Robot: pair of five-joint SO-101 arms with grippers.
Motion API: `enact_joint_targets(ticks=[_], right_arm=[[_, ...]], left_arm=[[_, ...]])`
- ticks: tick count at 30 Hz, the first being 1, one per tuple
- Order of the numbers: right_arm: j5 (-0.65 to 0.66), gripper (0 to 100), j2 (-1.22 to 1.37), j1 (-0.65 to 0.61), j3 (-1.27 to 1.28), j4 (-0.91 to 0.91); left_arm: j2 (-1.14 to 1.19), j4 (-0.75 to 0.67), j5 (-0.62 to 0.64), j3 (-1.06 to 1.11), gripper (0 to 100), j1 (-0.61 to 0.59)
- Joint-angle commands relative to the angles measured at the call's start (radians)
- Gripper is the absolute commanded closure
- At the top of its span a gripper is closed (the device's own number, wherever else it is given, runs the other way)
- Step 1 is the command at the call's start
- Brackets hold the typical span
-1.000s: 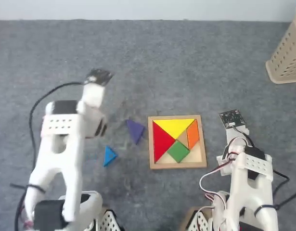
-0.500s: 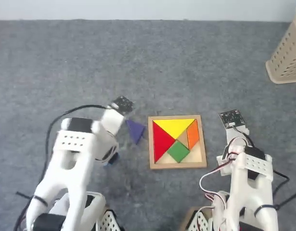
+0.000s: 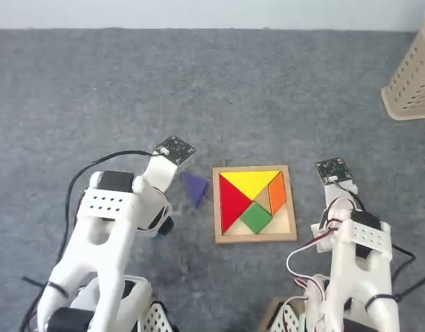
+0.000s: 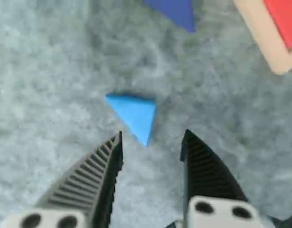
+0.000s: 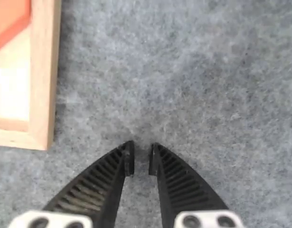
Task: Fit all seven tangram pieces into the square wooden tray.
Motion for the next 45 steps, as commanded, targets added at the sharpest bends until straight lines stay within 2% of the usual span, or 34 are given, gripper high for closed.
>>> enact_joint_targets(ticks=[1,9,15,26,30,36,45], right_arm=[[-0.003,90.8,-0.018,0.018,0.009,-0.019],[-0.003,90.8,-0.018,0.018,0.009,-0.019],[-0.003,90.8,-0.018,0.018,0.009,-0.018],[-0.003,90.8,-0.018,0.018,0.009,-0.018],[-0.003,90.8,-0.018,0.018,0.009,-0.018],[-0.003,90.8,-0.018,0.018,0.009,-0.018],[-0.003,90.8,-0.018,0.018,0.009,-0.019]], left_arm=[[-0.029,-0.037,0.008,0.021,80,0.009],[0.014,-0.041,-0.008,0.033,80,0.008],[0.229,-0.152,-0.011,0.016,81,0.002],[0.321,-0.233,-0.003,0.016,81,0.000],[0.387,-0.276,0.044,-0.002,81,0.000],[0.407,-0.232,0.104,-0.090,81,-0.002],[0.137,-0.072,0.107,-0.202,81,0.000]])
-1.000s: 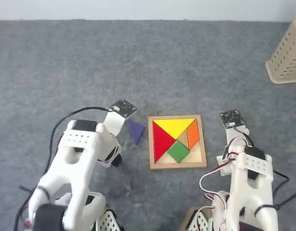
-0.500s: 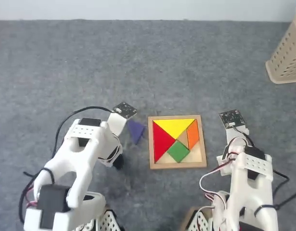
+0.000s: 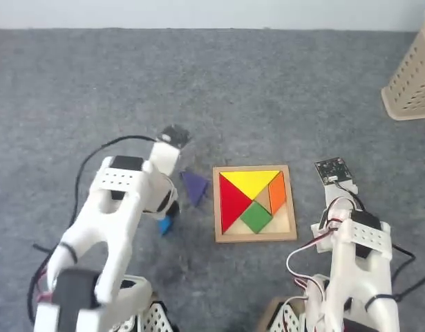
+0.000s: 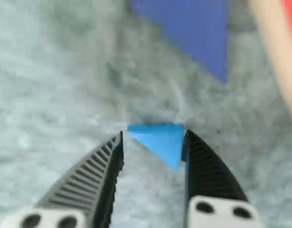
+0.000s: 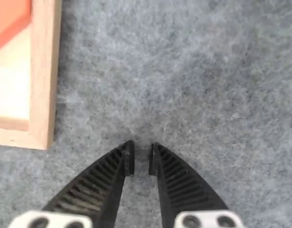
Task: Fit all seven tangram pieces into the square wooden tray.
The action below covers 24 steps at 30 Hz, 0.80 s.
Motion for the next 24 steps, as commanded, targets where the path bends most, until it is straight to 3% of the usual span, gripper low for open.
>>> enact_joint_targets(ticks=[1,6,14,24], right_arm=[[-0.003,90.8,-0.018,0.018,0.008,-0.019],[-0.003,90.8,-0.018,0.018,0.008,-0.019],[-0.005,90.8,-0.018,0.018,0.008,-0.019],[-0.005,90.8,-0.018,0.018,0.008,-0.019]], left_arm=[[-0.117,0.072,0.012,-0.067,81,0.005],[-0.127,0.080,0.009,-0.016,81,0.011],[-0.127,-0.049,0.009,0.150,81,0.041],[-0.072,-0.094,0.011,0.160,80,0.084]])
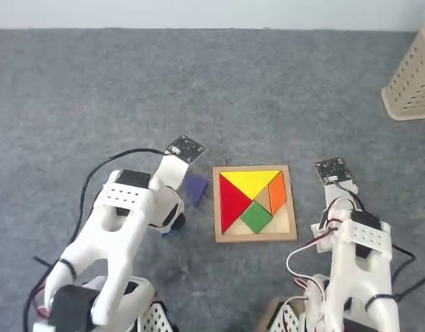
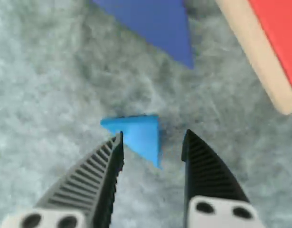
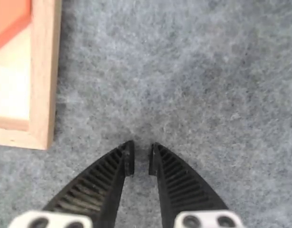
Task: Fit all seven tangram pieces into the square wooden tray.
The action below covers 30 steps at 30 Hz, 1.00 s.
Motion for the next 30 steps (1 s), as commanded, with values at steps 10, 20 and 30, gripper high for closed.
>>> enact_joint_targets(ticks=[10,20,30], right_arm=[[-0.005,90.8,-0.018,0.018,0.009,-0.019],[-0.005,90.8,-0.018,0.018,0.009,-0.019],[-0.003,90.8,-0.018,0.018,0.009,-0.019]], left_arm=[[0.190,-0.095,0.002,-0.010,81,-0.044],[0.178,-0.089,0.002,-0.004,81,-0.044],[0.175,0.066,0.000,-0.139,81,-0.046]])
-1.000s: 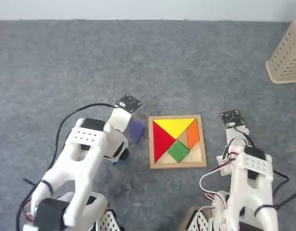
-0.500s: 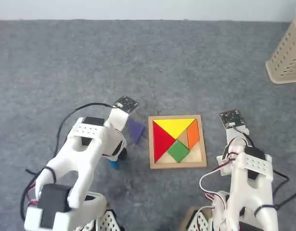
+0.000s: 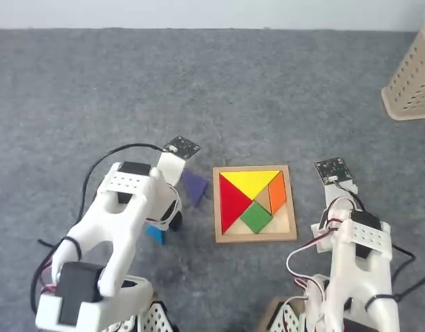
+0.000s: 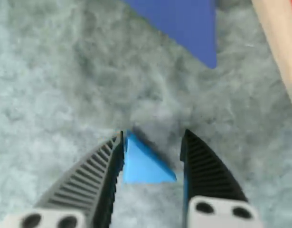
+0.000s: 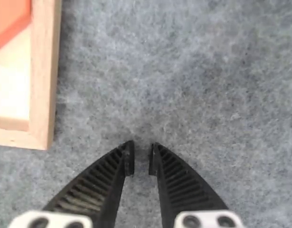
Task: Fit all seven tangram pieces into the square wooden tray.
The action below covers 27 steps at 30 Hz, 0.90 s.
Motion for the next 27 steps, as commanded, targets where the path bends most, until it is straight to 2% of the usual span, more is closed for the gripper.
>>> enact_joint_targets(ticks=[1,8,16,27], right_arm=[[-0.003,90.8,-0.018,0.018,0.009,-0.019],[-0.002,90.8,-0.018,0.018,0.009,-0.019],[-0.002,90.8,-0.018,0.018,0.009,-0.019],[-0.002,90.8,-0.018,0.018,0.009,-0.019]], left_arm=[[0.000,0.040,-0.003,-0.058,81,-0.006],[0.000,0.037,-0.003,-0.036,81,-0.021],[-0.083,0.040,-0.118,-0.024,81,-0.226],[-0.109,0.074,-0.149,0.054,80,-0.227]])
